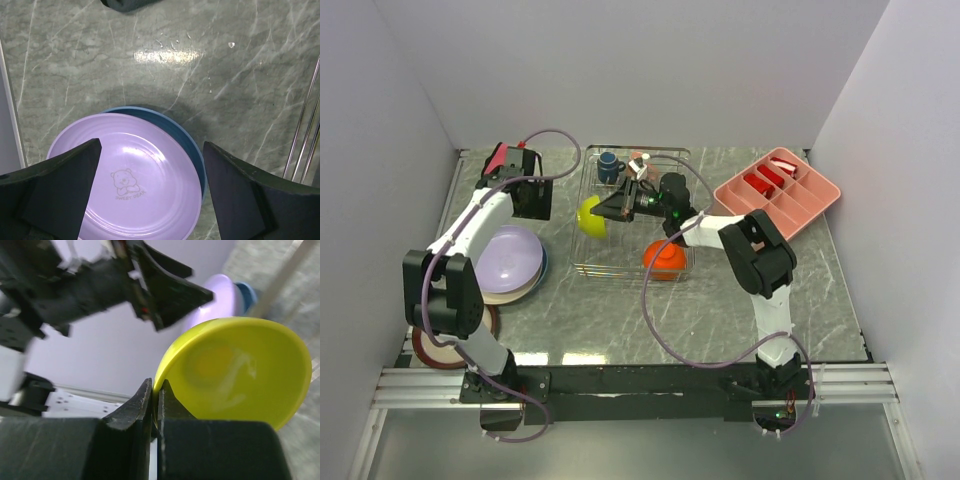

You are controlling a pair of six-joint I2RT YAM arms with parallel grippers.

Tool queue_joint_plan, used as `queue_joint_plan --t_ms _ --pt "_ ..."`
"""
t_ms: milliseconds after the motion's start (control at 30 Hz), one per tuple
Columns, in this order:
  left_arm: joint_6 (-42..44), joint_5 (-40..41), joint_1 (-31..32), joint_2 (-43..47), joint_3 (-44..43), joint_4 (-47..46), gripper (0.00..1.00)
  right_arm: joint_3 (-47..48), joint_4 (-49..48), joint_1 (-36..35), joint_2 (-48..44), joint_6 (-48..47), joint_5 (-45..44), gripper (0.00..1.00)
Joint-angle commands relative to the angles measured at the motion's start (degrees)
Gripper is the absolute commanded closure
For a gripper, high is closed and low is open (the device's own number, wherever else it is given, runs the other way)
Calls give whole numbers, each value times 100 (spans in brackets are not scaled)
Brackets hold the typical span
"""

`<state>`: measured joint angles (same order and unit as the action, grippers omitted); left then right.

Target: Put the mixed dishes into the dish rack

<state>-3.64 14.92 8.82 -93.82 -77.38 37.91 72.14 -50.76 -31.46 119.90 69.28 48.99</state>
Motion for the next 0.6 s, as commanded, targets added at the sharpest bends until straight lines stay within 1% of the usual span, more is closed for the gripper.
queue_joint_plan --t_ms 0,167,267,333,567 --pt "56 64 -3 -40 -180 67 11 380 -1366 -9 121 894 -179 100" --pt "162 187 6 -154 -373 85 10 301 -1577 -18 376 1062 -293 100" --pt "153 196 6 -250 -453 76 10 204 -1297 0 359 1036 -478 100" --pt "118 161 6 -277 -497 59 10 55 -937 35 254 957 -705 100" --pt "92 161 41 -374 -559 15 10 -218 -637 9 16 816 -1084 100"
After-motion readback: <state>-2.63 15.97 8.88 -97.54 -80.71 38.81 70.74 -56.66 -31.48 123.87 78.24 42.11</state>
